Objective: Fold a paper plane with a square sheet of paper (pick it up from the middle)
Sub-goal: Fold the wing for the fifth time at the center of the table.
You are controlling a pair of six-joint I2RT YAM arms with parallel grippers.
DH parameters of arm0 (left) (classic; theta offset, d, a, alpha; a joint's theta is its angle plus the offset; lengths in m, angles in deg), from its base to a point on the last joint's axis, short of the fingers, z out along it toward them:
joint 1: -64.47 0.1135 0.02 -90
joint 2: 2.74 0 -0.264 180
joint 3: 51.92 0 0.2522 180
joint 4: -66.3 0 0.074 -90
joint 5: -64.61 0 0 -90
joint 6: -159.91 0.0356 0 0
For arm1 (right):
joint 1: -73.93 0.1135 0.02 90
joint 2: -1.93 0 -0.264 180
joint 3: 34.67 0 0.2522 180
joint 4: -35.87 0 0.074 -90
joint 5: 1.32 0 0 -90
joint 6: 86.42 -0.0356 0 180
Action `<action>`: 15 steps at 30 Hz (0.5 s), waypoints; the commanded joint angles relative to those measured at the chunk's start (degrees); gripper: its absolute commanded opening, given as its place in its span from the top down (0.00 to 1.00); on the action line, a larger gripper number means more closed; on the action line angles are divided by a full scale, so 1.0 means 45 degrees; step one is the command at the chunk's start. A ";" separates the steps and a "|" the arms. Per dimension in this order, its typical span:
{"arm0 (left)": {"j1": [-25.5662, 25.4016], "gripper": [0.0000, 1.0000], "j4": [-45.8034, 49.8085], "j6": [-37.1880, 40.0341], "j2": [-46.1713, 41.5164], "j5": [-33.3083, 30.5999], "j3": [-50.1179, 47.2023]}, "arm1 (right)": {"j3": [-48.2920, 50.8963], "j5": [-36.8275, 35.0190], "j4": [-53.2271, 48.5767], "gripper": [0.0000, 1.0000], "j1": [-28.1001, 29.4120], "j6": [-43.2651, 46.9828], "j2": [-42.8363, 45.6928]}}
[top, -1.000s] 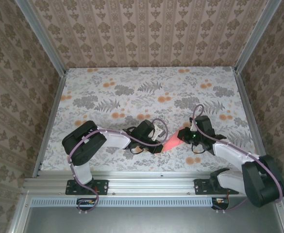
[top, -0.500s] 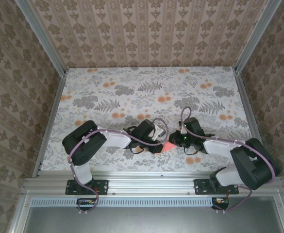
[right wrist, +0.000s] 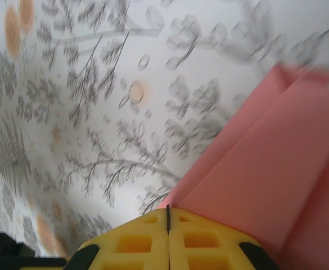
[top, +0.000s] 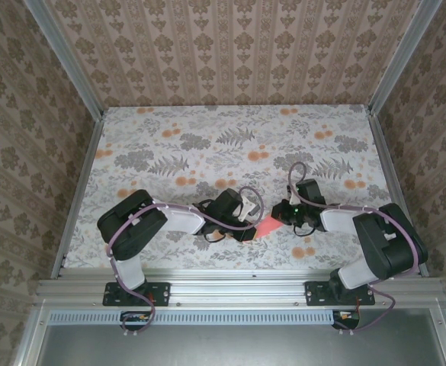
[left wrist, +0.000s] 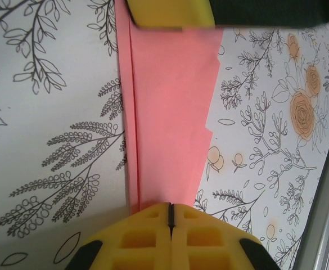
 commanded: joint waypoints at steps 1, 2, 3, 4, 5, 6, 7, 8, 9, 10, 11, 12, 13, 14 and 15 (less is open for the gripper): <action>-0.0064 1.00 0.3115 0.0090 0.0605 -0.0616 -0.1077 | -0.0237 -0.1726 -0.0092 0.92 -0.0780 0.0381 -0.0253; -0.0066 1.00 0.3095 0.0081 0.0580 -0.0595 -0.1092 | -0.0272 -0.1706 -0.0068 0.92 -0.0904 0.0383 -0.0268; -0.0073 1.00 0.3089 0.0060 0.0561 -0.0557 -0.1099 | -0.0316 -0.1630 -0.0048 0.92 -0.1053 0.0386 -0.0315; -0.0061 1.00 0.3089 0.0056 0.0551 -0.0537 -0.1109 | -0.0369 -0.1572 -0.0034 0.92 -0.1188 0.0402 -0.0360; -0.0076 1.00 0.3088 0.0047 0.0525 -0.0523 -0.1099 | -0.0410 -0.1540 -0.0016 0.92 -0.1310 0.0443 -0.0419; -0.0061 1.00 0.3089 0.0031 0.0519 -0.0513 -0.1097 | -0.0488 -0.1442 -0.0006 0.92 -0.1439 0.0462 -0.0506; -0.0070 1.00 0.3089 0.0029 0.0496 -0.0506 -0.1080 | -0.0558 -0.1408 -0.0003 0.92 -0.1569 0.0500 -0.0587; -0.0063 1.00 0.3089 0.0008 0.0447 -0.0475 -0.1073 | -0.0623 -0.1343 0.0032 0.92 -0.1660 0.0512 -0.0649; -0.0061 1.00 0.3091 -0.0009 0.0399 -0.0477 -0.1073 | -0.0699 -0.1270 0.0055 0.92 -0.1782 0.0531 -0.0709; -0.0087 1.00 0.3130 -0.0032 0.0350 -0.0461 -0.1032 | -0.0763 -0.1196 0.0040 0.92 -0.1875 0.0559 -0.0727; -0.0091 1.00 0.3147 -0.0075 0.0316 -0.0437 -0.1007 | -0.0845 -0.1167 -0.0025 0.92 -0.1945 0.0619 -0.0737; -0.0113 1.00 0.3191 -0.0144 0.0257 -0.0397 -0.0968 | -0.0912 -0.1154 -0.0111 0.92 -0.2036 0.0704 -0.0719; -0.0155 1.00 0.3238 -0.0174 0.0202 -0.0377 -0.0913 | -0.0956 -0.1140 -0.0221 0.92 -0.2176 0.0784 -0.0657; -0.0217 1.00 0.3311 -0.0174 0.0156 -0.0375 -0.0832 | -0.0990 -0.1084 -0.0264 0.92 -0.2299 0.0850 -0.0599; -0.0272 1.00 0.3444 -0.0146 0.0077 -0.0407 -0.0726 | -0.1046 -0.1010 -0.0341 0.92 -0.2435 0.0913 -0.0538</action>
